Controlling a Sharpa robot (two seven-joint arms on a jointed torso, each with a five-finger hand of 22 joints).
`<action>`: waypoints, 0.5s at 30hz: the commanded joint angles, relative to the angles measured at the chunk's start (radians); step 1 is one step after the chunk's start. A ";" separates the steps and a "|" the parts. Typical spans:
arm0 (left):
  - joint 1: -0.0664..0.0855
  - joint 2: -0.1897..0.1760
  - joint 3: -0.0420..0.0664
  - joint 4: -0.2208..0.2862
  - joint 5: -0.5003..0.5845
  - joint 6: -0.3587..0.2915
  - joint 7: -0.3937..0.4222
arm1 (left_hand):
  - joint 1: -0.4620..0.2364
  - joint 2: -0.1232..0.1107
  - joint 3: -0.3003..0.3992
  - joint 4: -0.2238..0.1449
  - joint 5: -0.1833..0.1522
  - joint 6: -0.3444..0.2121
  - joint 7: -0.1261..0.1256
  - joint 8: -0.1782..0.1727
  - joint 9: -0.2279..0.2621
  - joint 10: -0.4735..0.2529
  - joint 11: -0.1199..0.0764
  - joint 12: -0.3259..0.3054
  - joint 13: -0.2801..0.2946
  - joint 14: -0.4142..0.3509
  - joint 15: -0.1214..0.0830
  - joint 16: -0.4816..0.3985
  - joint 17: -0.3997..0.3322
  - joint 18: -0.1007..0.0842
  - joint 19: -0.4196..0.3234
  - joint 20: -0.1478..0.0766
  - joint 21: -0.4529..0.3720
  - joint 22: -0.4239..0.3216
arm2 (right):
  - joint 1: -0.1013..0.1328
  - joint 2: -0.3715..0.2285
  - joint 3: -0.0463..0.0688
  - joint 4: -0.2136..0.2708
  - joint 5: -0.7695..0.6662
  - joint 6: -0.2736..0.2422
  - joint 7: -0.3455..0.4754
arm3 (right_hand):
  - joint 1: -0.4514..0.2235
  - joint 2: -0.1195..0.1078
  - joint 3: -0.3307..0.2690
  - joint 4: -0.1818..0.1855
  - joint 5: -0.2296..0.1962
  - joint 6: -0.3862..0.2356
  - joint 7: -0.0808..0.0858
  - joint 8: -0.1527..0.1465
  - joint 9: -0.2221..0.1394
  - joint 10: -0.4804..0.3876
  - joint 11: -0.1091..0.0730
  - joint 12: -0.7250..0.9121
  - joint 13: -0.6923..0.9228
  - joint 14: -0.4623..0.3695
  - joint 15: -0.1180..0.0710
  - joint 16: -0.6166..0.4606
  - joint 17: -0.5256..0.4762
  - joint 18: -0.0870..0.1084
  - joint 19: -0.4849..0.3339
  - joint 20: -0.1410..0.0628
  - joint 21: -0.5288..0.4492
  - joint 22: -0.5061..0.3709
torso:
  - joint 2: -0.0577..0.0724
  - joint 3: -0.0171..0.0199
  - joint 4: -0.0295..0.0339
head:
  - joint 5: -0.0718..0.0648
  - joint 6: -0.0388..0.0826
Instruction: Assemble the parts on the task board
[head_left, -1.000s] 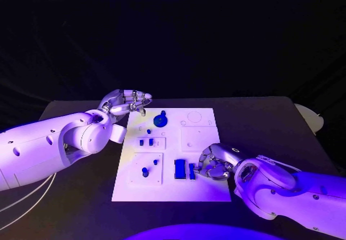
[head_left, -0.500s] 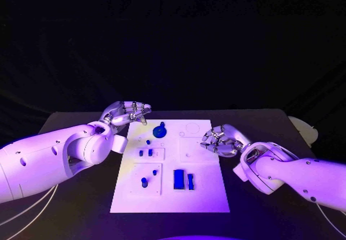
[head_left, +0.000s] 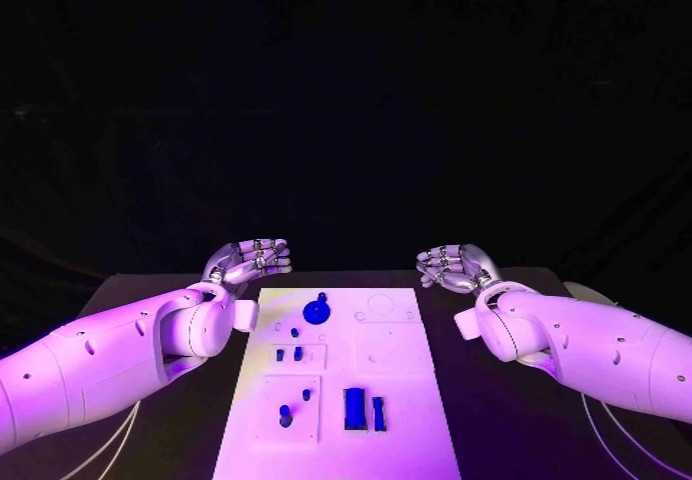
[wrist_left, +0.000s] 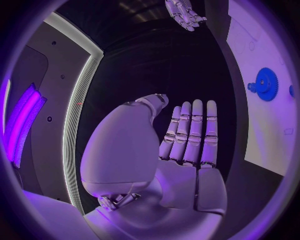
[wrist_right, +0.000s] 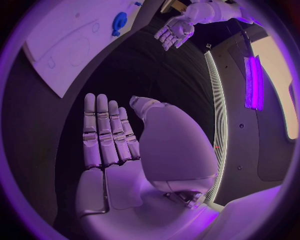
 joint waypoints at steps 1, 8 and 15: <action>-0.003 0.018 0.002 -0.027 0.079 -0.012 0.069 | 0.013 0.007 -0.024 0.007 0.000 -0.001 -0.001 -0.012 -0.023 0.017 0.010 -0.098 -0.006 0.001 0.008 -0.123 -0.027 -0.010 0.043 0.005 -0.117 -0.108 | 0.000 0.027 0.001 -0.054 0.157 0.109 0.117 | -0.010 0.012 0.001 -0.022 -0.006 0.005 0.006 -0.023 -0.021 0.022 0.010 -0.053 -0.092 -0.004 0.013 -0.071 -0.051 0.013 0.003 0.025 -0.066 -0.095 | -0.006 0.0056 -0.0022 | 0.004 0.021; -0.008 0.013 0.003 -0.008 0.021 -0.029 0.021 | -0.560 0.243 -0.476 -0.250 -0.317 -0.807 -0.166 -0.262 -0.336 -0.954 -0.171 -0.272 -0.069 -0.818 -0.149 -0.525 -0.164 -0.169 -0.728 -0.286 -0.310 -0.417 | -0.006 0.023 0.008 -0.030 0.077 0.016 0.047 | -0.561 0.179 -0.501 -0.235 -0.164 -0.811 -0.204 -0.256 -0.446 -0.971 -0.152 -0.161 -0.426 -0.941 -0.107 -0.412 -0.423 -0.170 -0.930 -0.198 -0.161 -0.813 | -0.015 0.0056 0.0078 | 0.005 0.013; -0.036 -0.004 0.015 0.094 -0.009 -0.158 0.042 | -1.439 0.243 -0.476 -0.250 -0.317 -0.807 -0.166 -0.262 -0.336 -0.954 -0.171 -0.272 -0.069 -0.818 -0.149 -0.525 -0.164 -0.169 -0.728 -0.286 -0.310 -0.417 | -0.037 -0.011 0.042 0.099 0.152 -0.068 0.088 | -1.393 0.179 -0.501 -0.235 -0.164 -0.811 -0.204 -0.256 -0.446 -0.971 -0.152 -0.161 -0.426 -0.941 -0.107 -0.412 -0.423 -0.170 -0.930 -0.198 -0.161 -0.813 | -0.057 0.0157 0.0388 | 0.011 0.012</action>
